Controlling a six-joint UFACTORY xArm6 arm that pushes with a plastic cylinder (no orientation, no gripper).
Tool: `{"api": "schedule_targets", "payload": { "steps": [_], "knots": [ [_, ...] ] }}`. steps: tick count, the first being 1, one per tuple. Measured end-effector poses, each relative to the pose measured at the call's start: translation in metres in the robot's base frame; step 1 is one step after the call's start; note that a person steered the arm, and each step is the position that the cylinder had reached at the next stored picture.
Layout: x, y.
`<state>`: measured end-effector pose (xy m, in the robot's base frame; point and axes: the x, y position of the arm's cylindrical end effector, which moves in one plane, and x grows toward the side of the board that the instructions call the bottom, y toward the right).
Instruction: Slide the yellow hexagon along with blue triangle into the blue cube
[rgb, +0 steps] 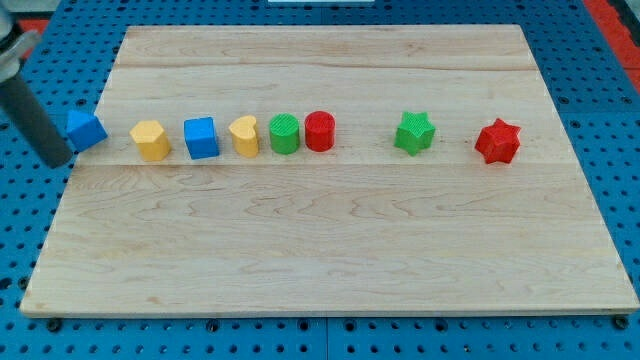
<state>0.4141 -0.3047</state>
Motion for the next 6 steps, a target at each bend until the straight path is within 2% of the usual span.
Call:
{"api": "schedule_targets", "payload": {
  "steps": [3, 4, 5, 6],
  "knots": [
    [-0.021, 0.000],
    [-0.056, 0.018],
    [-0.057, 0.023],
    [-0.080, 0.035]
  ]
}}
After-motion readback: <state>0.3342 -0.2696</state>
